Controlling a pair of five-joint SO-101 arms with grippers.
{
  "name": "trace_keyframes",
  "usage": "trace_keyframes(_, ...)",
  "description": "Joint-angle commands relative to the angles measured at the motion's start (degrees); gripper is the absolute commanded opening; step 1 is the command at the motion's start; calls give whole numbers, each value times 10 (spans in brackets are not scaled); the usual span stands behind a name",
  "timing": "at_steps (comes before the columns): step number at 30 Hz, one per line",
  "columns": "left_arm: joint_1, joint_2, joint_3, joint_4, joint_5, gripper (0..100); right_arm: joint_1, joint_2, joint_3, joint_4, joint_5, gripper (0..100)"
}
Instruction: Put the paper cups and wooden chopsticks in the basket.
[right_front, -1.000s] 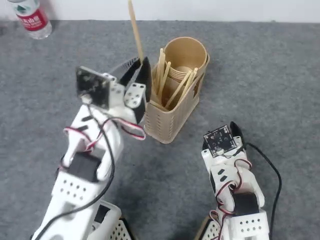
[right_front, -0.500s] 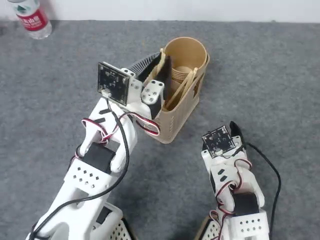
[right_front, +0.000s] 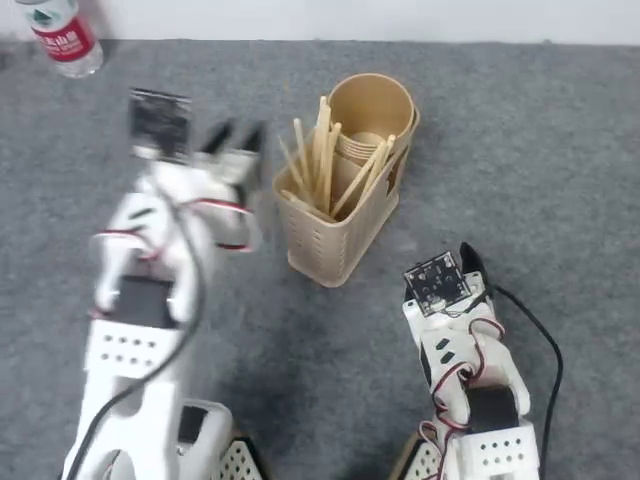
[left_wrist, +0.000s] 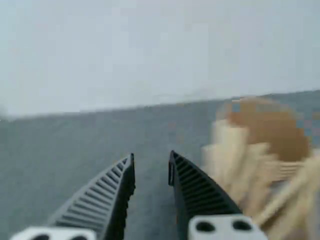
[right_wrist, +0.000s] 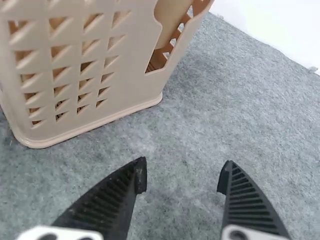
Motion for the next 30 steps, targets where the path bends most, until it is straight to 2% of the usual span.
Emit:
trace_keyframes(1, -133, -5, -66, 193, -5, 111, 1, -7, 11, -2, 5, 234)
trace_keyframes(5, -132, -5, -109, 335, -92, 107, 1, -7, 11, 1, 4, 234)
trace_keyframes(10, -103, -4, -131, 354, -87, 107, 1, -7, 11, 3, 4, 234)
trace_keyframes(14, -6, -5, -185, 375, 20, 120, 1, -6, 11, 3, 4, 234)
trace_keyframes(18, 78, 1, -271, 419, 164, 222, 3, -6, 11, 3, 5, 234)
trace_keyframes(27, 103, 5, -289, 469, 189, 217, 2, -6, 11, 3, 8, 234)
trace_keyframes(30, 103, 59, -292, 466, 263, 217, 2, -6, 11, 1, 8, 234)
